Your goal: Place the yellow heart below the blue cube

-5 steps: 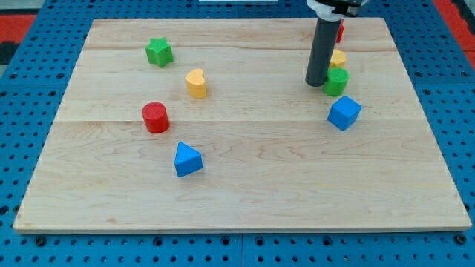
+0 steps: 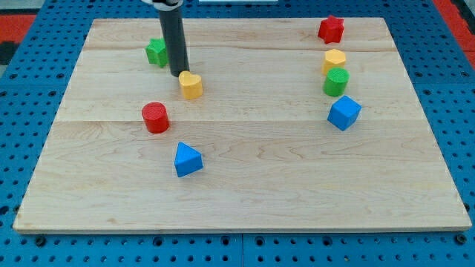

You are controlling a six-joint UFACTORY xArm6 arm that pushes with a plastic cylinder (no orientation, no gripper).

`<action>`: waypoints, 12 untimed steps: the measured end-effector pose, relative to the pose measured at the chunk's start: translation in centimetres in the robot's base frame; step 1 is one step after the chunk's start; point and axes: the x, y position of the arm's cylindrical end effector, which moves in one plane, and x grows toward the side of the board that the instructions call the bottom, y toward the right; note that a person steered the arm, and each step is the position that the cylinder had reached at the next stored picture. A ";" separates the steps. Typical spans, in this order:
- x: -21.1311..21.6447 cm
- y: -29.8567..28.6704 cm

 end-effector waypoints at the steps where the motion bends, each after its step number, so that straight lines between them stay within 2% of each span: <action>1: 1.1 4.1; 2: 3.1 8.1; 3: 4.3 2.5; 4: 7.3 3.4; 6: 7.3 14.8; 7: 9.0 11.6; 8: 11.3 11.4; 9: 12.1 16.1; 10: 14.0 12.3; 11: 17.2 11.6; 12: 17.7 11.3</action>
